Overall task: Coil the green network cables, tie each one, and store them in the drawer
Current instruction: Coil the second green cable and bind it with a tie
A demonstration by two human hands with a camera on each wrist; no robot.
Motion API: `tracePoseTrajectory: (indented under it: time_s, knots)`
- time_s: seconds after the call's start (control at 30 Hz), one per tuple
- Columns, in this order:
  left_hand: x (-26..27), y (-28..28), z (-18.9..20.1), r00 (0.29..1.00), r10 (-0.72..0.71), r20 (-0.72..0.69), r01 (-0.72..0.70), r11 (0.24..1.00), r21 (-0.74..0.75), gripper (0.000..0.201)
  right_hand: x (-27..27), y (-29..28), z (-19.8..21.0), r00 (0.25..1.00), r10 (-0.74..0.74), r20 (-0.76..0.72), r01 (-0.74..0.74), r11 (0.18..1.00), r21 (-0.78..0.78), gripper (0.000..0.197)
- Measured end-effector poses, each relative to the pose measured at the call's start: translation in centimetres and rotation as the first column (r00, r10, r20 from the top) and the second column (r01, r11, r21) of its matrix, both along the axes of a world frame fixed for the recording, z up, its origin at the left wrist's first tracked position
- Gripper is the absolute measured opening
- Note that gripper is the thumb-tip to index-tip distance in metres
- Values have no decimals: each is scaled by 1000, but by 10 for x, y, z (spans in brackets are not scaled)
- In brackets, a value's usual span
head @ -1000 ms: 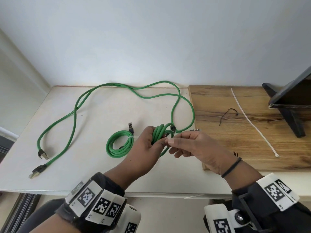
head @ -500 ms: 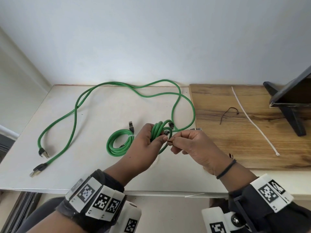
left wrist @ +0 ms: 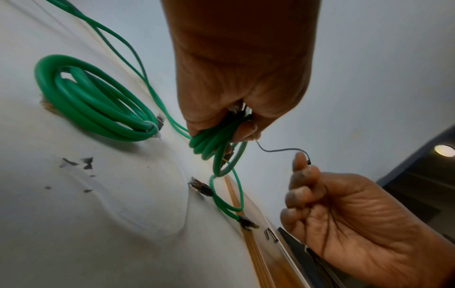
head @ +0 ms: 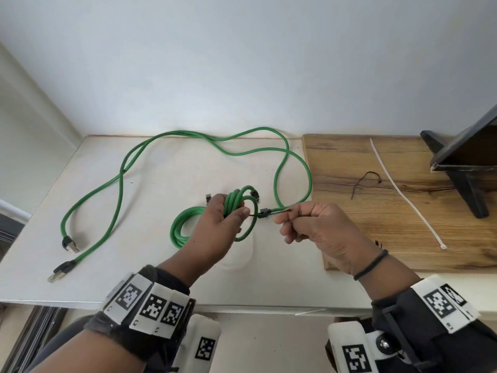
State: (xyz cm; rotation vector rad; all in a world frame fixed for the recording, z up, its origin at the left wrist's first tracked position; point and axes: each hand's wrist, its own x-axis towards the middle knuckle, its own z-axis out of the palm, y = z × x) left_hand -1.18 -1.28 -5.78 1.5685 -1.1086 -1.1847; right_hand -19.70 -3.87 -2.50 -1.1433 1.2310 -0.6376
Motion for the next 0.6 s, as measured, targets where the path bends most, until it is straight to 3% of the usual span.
tracePoseTrajectory:
  time_s: [0.13, 0.27, 0.4, 0.47, 0.6]
  knots:
    - [-2, 3, 3, 997, -48, 57, 49, 999, -22, 22, -7, -6, 0, 999, -21, -35, 22, 1000, 21, 34]
    - [-12, 11, 2, 966, -139, 218, 160, 984, -81, 13, -10, -8, 0, 994, -70, -84, 68, 997, -27, 18]
    - [-15, 13, 2, 957, -161, 240, 194, 974, -120, 12, -4, -2, -2, 965, 179, -190, -186, 982, -20, 19]
    - [-14, 12, 3, 959, -167, 230, 198, 972, -124, 11, 0, 1, -6, 949, 238, -206, -242, 970, 7, 13]
    - [-14, 14, 4, 963, -161, 218, 192, 973, -130, 14, 4, 0, -9, 975, 144, -167, -134, 988, 75, 14]
